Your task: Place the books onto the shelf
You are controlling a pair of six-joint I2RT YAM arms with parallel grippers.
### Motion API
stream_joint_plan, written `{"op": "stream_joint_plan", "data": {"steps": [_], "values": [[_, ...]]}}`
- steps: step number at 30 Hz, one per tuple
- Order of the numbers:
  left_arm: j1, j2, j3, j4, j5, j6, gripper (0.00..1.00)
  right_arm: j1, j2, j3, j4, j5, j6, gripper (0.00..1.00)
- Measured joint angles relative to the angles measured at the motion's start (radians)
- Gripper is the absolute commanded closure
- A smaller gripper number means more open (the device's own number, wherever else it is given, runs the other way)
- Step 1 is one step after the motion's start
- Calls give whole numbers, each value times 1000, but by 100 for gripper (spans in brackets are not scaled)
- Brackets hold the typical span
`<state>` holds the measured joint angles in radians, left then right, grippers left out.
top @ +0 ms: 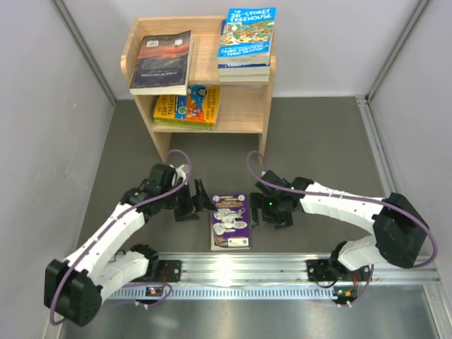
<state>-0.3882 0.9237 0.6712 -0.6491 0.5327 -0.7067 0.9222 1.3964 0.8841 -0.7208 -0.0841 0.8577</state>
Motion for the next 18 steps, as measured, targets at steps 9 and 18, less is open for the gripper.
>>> {"op": "stream_joint_plan", "data": {"steps": [9, 18], "values": [[-66, 211, -142, 203, -71, -84, 1, -74, 61, -164, 403, -102, 45, 12], [-92, 381, -312, 677, 145, -291, 5, -79, 177, -243, 884, -209, 177, 18]]}}
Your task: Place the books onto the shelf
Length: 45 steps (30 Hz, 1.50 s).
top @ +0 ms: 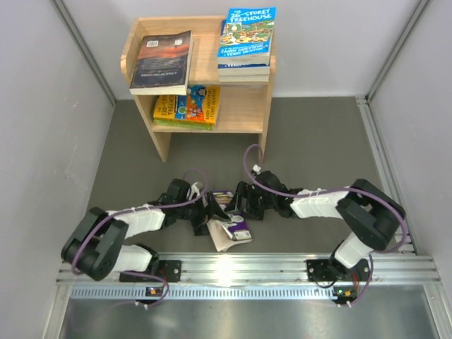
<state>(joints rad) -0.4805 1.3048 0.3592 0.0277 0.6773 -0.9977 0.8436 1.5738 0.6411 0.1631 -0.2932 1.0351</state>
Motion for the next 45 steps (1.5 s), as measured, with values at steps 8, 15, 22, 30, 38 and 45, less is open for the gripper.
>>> {"op": "stream_joint_plan", "data": {"steps": [8, 15, 22, 30, 38, 45], "values": [[12, 116, -129, 415, 100, -122, 100, 4, 69, -74, 280, -74, 92, 24], [-25, -39, -57, 122, 31, -15, 100, 31, -3, -112, 230, -51, 83, 16], [-20, -264, 24, -105, -13, 22, 100, 44, -204, -214, 152, -53, 108, 12], [-13, -328, 28, -19, 42, -109, 100, 48, -233, -165, 235, -134, 161, 23], [16, -349, 103, -58, 69, -92, 87, 67, -235, -39, 178, -193, 169, 89], [5, -350, 440, -415, -21, 116, 45, 71, -359, 150, -89, -98, 57, 81]]}}
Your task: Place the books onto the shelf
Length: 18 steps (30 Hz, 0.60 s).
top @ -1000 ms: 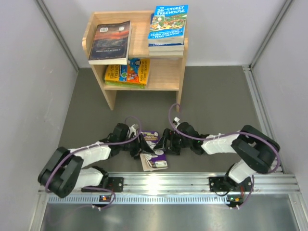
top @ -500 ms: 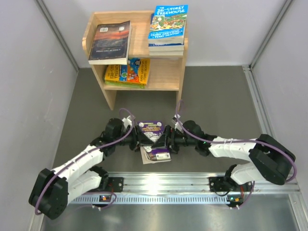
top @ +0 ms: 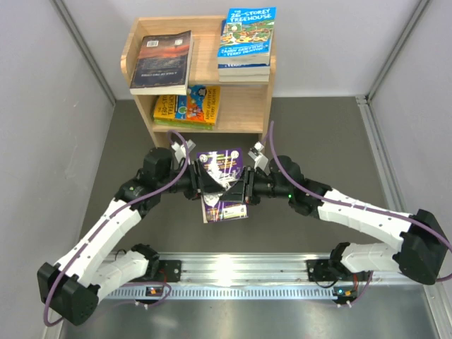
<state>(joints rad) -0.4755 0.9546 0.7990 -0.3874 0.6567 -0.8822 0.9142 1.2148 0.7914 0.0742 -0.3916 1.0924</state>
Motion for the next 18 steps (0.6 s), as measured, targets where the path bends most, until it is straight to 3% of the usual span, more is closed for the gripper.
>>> {"op": "stream_joint_plan", "data": {"steps": [1, 2, 4, 5, 6, 8, 10, 12, 15, 18], "values": [[-5, -5, 42, -40, -21, 21, 21, 2, -13, 31, -32, 8, -18, 82], [-11, -12, 77, -82, -53, 53, 12, 5, -22, 51, -52, 13, -29, 82], [-12, -33, 116, -164, -117, 72, 1, 13, -39, 95, -101, 30, -46, 71], [-13, -43, 128, -190, -140, 79, 1, 14, -41, 108, -120, 32, -48, 65], [-14, -53, 136, -214, -162, 83, 1, 15, -41, 121, -138, 32, -49, 53], [-17, -79, 140, -249, -193, 83, 1, 20, -41, 154, -177, 32, -48, 49], [-17, -105, 140, -274, -219, 71, 1, 21, -41, 188, -206, 31, -41, 57], [-17, -129, 140, -279, -231, 53, 1, 21, -41, 211, -225, 35, -41, 79], [-18, -170, 140, -264, -231, 17, 1, 19, -40, 234, -243, 50, -31, 100], [-17, -206, 136, -252, -238, -14, 1, 23, -36, 260, -237, 44, -20, 100]]}}
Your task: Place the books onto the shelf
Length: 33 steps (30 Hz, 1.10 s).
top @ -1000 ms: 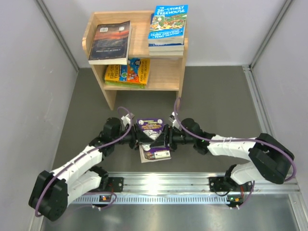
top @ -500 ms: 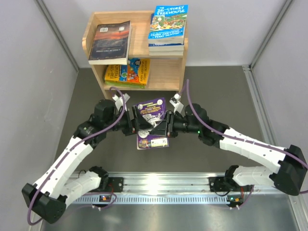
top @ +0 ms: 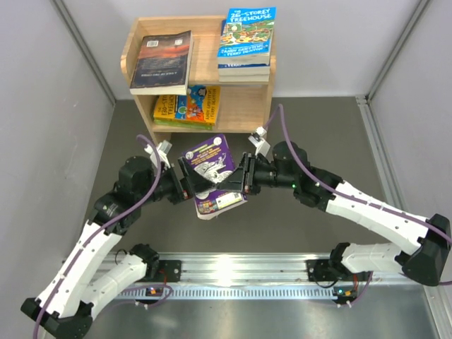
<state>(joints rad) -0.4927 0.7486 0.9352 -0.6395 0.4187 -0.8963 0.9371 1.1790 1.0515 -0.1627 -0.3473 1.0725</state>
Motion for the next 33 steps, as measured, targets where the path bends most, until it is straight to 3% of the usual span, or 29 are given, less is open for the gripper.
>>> {"op": "stream_joint_plan", "data": {"steps": [9, 16, 27, 33], "values": [[0, -114, 0, 10, -95, -101, 1, 1, 2, -1, 132, 46, 154, 100], [0, -237, -1, 126, -140, -222, 1, 2, -7, -53, 467, 56, 349, 100], [-1, -264, -56, 280, -189, -406, 2, 3, 76, -178, 916, 111, 598, 100], [-1, -253, -69, 351, -208, -463, 23, 6, 124, -188, 1029, 136, 654, 100]]}}
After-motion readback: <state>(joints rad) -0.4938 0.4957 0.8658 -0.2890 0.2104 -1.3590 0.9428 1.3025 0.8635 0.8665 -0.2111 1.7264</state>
